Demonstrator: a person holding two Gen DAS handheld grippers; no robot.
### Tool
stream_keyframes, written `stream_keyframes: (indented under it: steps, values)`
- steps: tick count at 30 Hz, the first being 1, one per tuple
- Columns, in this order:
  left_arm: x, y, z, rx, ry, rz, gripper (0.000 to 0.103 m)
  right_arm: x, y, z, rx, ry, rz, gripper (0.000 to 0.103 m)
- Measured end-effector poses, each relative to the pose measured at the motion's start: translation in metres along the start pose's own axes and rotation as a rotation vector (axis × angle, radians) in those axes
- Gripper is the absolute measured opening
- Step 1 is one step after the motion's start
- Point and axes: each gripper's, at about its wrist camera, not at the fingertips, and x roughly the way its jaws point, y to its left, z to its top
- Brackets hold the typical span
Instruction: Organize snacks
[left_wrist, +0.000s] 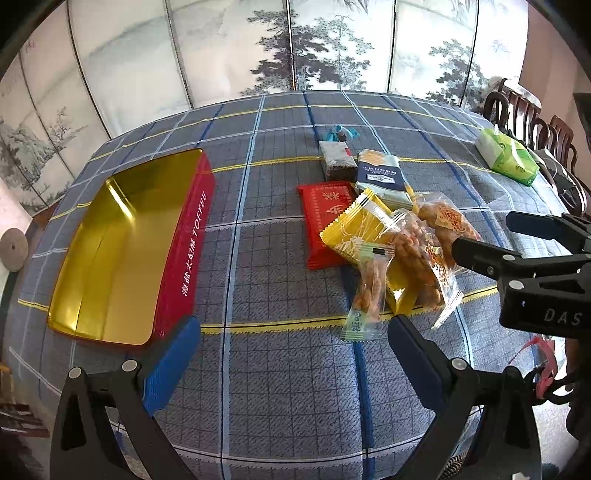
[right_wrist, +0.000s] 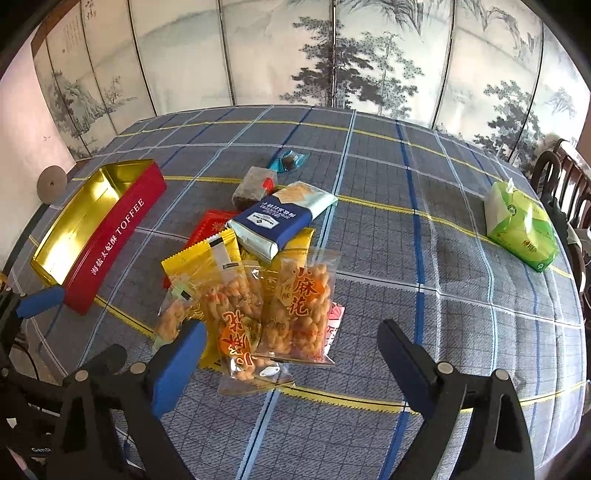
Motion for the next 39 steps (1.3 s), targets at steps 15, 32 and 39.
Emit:
stream_keyframes:
  steps: [15, 32, 39]
  values:
    - [0.003, -0.002, -0.001, 0.006, -0.001, 0.003, 0.100, 0.006, -0.002, 0.002, -0.013, 0.016, 0.022, 0.080]
    - [0.006, -0.008, 0.001, 0.013, 0.007, 0.007, 0.098, 0.010, -0.008, 0.003, 0.002, 0.021, 0.031, 0.079]
    - [0.008, -0.008, 0.004, 0.009, 0.014, 0.006, 0.096, 0.014, -0.010, 0.003, 0.002, 0.029, 0.034, 0.078]
